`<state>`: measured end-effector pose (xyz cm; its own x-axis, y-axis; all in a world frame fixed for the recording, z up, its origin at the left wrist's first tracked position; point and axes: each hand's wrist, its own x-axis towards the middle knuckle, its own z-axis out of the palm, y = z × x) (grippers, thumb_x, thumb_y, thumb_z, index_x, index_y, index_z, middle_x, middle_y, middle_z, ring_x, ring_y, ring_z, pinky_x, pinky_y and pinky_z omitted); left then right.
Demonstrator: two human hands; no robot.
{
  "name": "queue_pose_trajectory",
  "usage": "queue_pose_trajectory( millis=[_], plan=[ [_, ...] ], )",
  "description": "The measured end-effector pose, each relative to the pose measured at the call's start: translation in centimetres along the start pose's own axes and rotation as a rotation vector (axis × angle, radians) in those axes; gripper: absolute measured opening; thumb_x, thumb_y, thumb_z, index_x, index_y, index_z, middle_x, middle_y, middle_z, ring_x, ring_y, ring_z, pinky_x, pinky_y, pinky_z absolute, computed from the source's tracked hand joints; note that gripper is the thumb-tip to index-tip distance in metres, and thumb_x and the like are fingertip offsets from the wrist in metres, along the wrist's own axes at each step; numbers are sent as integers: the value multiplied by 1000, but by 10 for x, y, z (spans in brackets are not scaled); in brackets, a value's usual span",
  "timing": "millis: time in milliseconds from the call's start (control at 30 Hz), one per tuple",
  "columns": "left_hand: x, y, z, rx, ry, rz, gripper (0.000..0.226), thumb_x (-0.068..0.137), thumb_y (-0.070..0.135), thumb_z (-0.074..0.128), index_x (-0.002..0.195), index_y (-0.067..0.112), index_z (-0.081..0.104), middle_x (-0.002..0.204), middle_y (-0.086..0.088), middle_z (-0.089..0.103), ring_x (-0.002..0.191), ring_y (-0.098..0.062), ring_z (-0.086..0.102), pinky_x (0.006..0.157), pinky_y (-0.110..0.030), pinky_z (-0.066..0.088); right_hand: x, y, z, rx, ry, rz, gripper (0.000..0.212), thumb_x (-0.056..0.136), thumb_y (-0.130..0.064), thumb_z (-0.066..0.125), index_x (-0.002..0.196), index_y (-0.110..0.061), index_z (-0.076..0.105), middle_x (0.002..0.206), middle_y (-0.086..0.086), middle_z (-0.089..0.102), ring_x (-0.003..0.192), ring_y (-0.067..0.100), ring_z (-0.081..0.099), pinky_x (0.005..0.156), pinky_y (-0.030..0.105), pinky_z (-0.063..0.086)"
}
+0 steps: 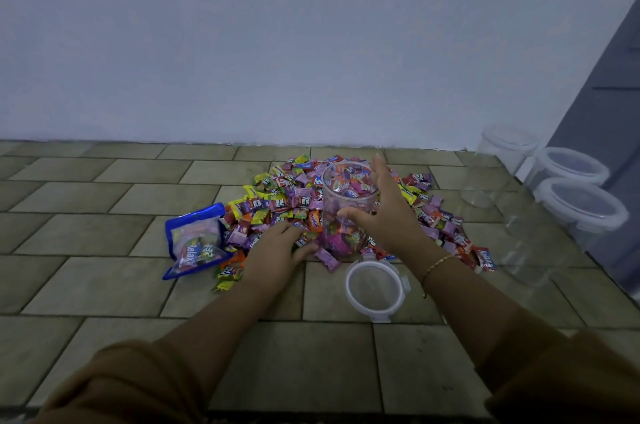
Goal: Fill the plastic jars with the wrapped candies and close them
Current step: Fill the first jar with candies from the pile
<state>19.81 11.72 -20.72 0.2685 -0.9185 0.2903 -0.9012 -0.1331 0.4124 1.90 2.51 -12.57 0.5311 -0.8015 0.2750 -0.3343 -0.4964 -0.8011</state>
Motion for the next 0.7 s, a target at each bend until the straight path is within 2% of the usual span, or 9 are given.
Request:
queue_pose_trajectory(
  millis=[133, 233, 267, 333, 400, 467, 533, 600, 700],
  plan=[
    [10, 10, -19, -317, 114, -175, 25, 88, 40, 59, 101, 19, 65, 93, 2, 55, 85, -13, 54, 67, -25, 37, 1, -1, 1, 22, -7, 10, 102, 76, -31, 75, 150, -23, 5, 156, 0, 18, 141, 16, 23, 111, 47, 33],
    [19, 25, -35, -454, 213, -276, 29, 87, 44, 58, 80, 16, 56, 74, 3, 54, 67, -11, 49, 55, -24, 32, 1, -2, 2, 23, -6, 9, 101, 76, -31, 75, 150, -23, 6, 155, 0, 18, 141, 16, 23, 111, 47, 32],
    [23, 29, -41, -513, 238, -303, 31, 86, 47, 56, 84, 17, 57, 77, 5, 56, 70, -11, 51, 59, -26, 35, 1, -2, 2, 23, -5, 9, 101, 76, -31, 75, 150, -24, 6, 156, 0, 18, 141, 16, 22, 111, 47, 33],
    [32, 35, -49, -635, 295, -380, 49, 86, 52, 54, 111, 11, 60, 103, 1, 63, 97, -16, 57, 79, -31, 43, 0, -3, 2, 22, -9, 7, 100, 76, -32, 75, 149, -25, 6, 156, 0, 17, 142, 17, 21, 111, 48, 32],
    [43, 39, -56, -749, 367, -485, 68, 87, 55, 53, 134, 7, 48, 129, -5, 56, 121, -22, 50, 97, -37, 41, 0, -3, 1, 14, -13, 2, 99, 78, -31, 74, 150, -24, 6, 156, 0, 17, 141, 17, 21, 112, 47, 31],
    [54, 46, -65, -905, 419, -532, 71, 88, 55, 53, 138, 7, 42, 132, 0, 51, 124, -19, 46, 100, -34, 37, -1, -4, 0, 12, -20, 2, 97, 79, -29, 73, 150, -24, 6, 155, 0, 17, 140, 16, 23, 112, 46, 32],
    [66, 55, -75, -1076, 428, -529, 70, 84, 60, 56, 131, 8, 50, 128, -3, 57, 120, -21, 52, 100, -39, 42, -1, -4, 0, 15, -26, -1, 96, 79, -29, 72, 149, -26, 6, 155, -1, 17, 139, 16, 24, 111, 45, 33],
    [76, 64, -83, -1176, 416, -510, 59, 82, 61, 59, 113, 11, 60, 109, -8, 66, 103, -25, 61, 93, -42, 49, -1, -5, -1, 5, -29, -2, 96, 79, -29, 72, 149, -25, 7, 154, 0, 19, 139, 16, 25, 111, 42, 33],
    [88, 84, -94, -1388, 388, -475, 31, 90, 47, 56, 83, 16, 58, 73, 0, 55, 59, -16, 54, 52, -26, 50, -1, -6, -1, -16, -25, -9, 96, 79, -31, 72, 150, -23, 7, 154, 2, 19, 139, 18, 24, 112, 44, 31]
  ],
)
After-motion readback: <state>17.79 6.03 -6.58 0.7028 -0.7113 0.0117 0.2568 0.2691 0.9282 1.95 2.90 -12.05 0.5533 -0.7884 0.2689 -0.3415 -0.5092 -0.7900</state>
